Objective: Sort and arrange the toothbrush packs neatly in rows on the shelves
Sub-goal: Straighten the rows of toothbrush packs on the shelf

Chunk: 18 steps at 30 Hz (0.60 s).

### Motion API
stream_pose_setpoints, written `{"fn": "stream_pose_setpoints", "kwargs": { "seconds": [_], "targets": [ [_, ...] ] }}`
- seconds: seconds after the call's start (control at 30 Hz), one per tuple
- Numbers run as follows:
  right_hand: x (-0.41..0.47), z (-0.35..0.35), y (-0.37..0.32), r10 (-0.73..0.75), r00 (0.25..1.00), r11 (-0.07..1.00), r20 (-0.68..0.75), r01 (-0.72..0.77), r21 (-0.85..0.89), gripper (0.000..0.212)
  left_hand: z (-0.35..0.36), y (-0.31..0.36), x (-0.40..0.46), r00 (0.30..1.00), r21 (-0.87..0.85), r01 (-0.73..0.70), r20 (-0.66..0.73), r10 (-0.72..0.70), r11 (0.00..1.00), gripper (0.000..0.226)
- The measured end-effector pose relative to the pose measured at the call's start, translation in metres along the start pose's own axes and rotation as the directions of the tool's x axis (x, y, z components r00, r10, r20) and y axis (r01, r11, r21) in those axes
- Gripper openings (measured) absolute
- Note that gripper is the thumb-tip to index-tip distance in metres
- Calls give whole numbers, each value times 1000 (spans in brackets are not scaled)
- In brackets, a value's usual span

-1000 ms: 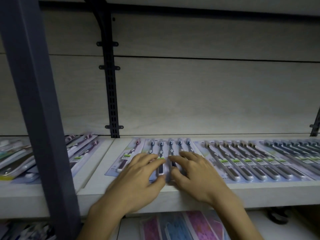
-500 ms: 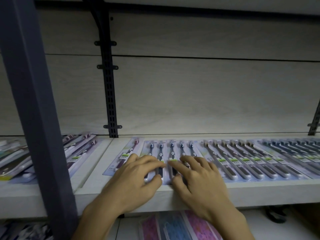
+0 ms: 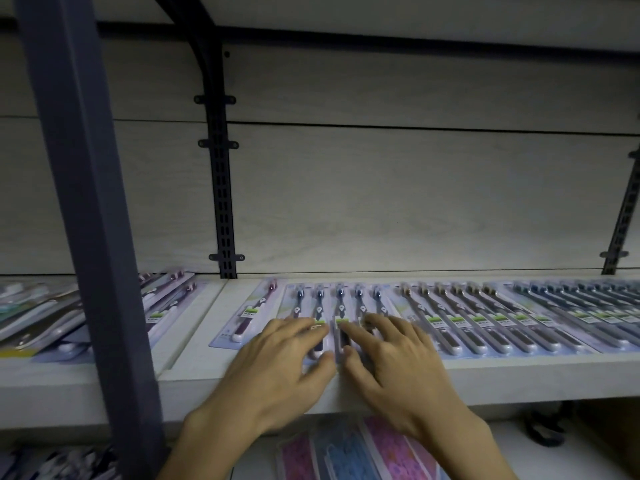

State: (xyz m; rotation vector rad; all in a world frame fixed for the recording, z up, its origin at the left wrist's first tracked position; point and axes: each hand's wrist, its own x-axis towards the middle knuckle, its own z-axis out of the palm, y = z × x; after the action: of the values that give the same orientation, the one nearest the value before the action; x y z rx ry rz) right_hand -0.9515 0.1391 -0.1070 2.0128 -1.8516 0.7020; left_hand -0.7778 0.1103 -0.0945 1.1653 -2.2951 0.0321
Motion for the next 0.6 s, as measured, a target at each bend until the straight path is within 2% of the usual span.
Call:
{"fn": "stream_pose_setpoints", "kwargs": {
  "seconds": [0.17,0.3,0.6],
  "targets": [
    [3,-11,4,-39,993,995,114,28,101,73,3,10,1,1000,2,15,-5,-15,1000,59],
    [2,-11,8,-34,994,991,105,20,130,75,3,12,2,1000,-11,20,11,-20,1000,50],
    [-1,-4,10,-46,996,995,81,38,91,68,1,10,4,1000,-98,16,8,-16,995,47]
  ]
}}
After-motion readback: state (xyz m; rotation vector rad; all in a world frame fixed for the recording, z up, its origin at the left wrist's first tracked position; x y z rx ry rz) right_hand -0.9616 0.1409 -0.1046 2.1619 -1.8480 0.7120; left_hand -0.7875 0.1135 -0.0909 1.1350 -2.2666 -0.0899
